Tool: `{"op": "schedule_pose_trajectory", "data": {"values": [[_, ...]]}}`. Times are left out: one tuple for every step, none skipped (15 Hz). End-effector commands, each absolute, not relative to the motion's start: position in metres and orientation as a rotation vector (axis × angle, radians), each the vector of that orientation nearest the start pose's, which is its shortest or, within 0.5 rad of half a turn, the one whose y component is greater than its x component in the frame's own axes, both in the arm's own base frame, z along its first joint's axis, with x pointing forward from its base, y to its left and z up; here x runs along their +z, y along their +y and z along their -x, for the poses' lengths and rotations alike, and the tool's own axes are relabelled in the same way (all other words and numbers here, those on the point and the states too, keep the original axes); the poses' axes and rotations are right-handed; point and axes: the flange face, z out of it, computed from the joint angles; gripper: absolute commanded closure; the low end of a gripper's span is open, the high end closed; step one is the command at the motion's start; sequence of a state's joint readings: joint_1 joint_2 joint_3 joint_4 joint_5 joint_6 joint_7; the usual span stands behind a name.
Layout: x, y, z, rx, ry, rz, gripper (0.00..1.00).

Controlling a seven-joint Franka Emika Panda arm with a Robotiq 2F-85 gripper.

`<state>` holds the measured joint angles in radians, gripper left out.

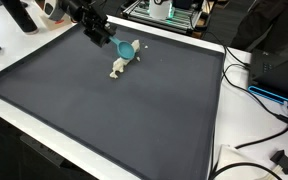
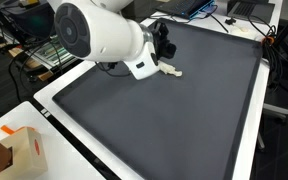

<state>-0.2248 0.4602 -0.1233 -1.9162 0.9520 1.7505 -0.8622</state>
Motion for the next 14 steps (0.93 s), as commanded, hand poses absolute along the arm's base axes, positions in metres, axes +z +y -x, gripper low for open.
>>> {"op": "schedule_pose_trajectory", "data": {"values": [[0.233, -0.141, -0.562, -0.007, 0.056, 2.167, 0.75], [0.231, -0.145, -0.561, -0.015, 0.061, 2.168, 0.75], [0.228, -0.149, -0.561, -0.021, 0.071, 2.172, 0.75], [0.226, -0.151, -0.561, -0.027, 0.081, 2.175, 0.75], [0.224, -0.152, -0.562, -0.042, 0.087, 2.179, 0.75], [0.221, -0.153, -0.563, -0.052, 0.095, 2.179, 0.75], [0.217, -0.152, -0.564, -0.064, 0.099, 2.189, 0.75], [0.214, -0.152, -0.566, -0.08, 0.095, 2.196, 0.75], [0.211, -0.149, -0.567, -0.09, 0.084, 2.194, 0.75], [0.206, -0.147, -0.568, -0.092, 0.077, 2.204, 0.75], [0.202, -0.146, -0.569, -0.093, 0.072, 2.207, 0.75], [0.198, -0.144, -0.569, -0.09, 0.063, 2.208, 0.75], [0.195, -0.143, -0.569, -0.082, 0.053, 2.216, 0.75], [0.191, -0.143, -0.567, -0.079, 0.049, 2.226, 0.75]]}}
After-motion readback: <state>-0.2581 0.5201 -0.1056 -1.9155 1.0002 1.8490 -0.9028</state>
